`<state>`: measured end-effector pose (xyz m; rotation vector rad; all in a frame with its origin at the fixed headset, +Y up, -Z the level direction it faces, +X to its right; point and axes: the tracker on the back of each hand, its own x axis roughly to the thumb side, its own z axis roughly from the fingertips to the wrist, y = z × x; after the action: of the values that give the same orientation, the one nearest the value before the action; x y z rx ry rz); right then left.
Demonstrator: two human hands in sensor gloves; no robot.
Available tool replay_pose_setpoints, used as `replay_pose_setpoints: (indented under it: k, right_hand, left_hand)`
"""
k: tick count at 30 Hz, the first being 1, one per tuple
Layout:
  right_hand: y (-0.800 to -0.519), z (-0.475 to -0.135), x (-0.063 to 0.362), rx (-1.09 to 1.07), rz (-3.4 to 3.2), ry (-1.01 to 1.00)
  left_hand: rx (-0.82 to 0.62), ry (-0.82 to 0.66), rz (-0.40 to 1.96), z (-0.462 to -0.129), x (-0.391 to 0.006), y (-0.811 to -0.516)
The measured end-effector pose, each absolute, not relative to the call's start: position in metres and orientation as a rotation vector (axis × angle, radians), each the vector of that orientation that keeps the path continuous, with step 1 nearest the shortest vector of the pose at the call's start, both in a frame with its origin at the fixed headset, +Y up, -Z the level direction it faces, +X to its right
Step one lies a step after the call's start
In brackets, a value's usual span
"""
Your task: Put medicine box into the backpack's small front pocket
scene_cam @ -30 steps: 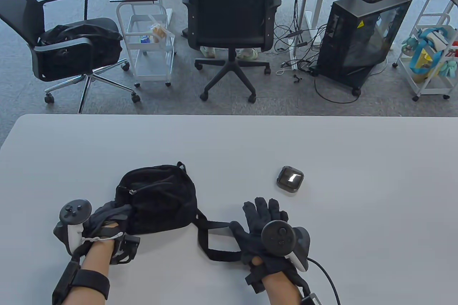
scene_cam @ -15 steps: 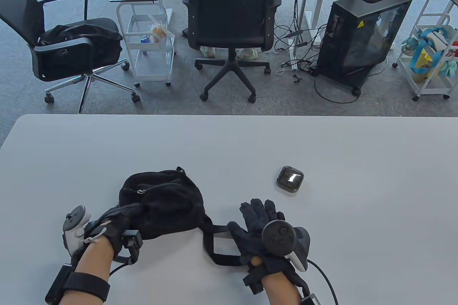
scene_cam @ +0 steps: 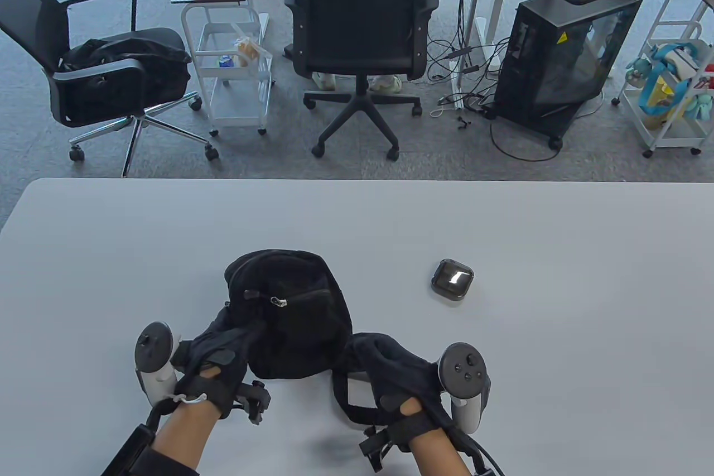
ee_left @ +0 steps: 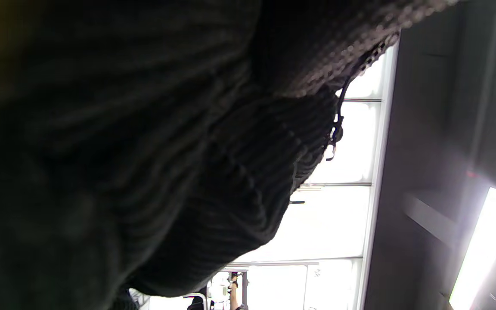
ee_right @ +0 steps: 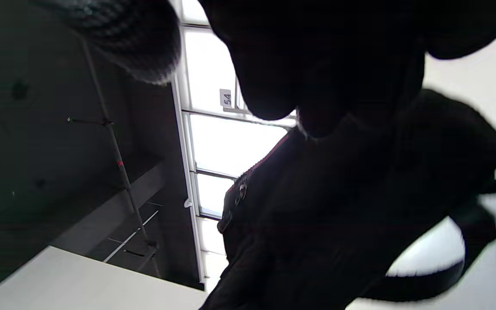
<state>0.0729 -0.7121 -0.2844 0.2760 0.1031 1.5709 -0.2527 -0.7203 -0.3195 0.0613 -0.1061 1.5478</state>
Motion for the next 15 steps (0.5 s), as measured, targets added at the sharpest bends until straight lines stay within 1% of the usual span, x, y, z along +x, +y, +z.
replay_pose_setpoints:
  k: [3,9,13,14,15]
  right_hand:
    - [-0.720,-0.285,0.064,0.315,1.418,0.280]
    - [-0.737,-0.285,0.052,0.276,1.248,0.493]
    - [-0.740,-0.288,0.049,0.244,1.369,0.474]
    - [-0.740,-0.288,0.049,0.240,1.408,0.473]
    - [-0.738,-0.287,0.050,0.235,1.493,0.431]
  left_hand:
    - [0.124,-0.188,1.470,-0.314,-0.240,-0.713]
    - [0.173,-0.351,1.316,-0.305,-0.215,-0.703]
    - [0.143,-0.436,1.180,-0.299,-0.197,-0.699]
    - [0.143,-0.430,1.166,-0.298,-0.195,-0.699]
    - [0.147,-0.423,1.158,-0.298,-0.194,-0.700]
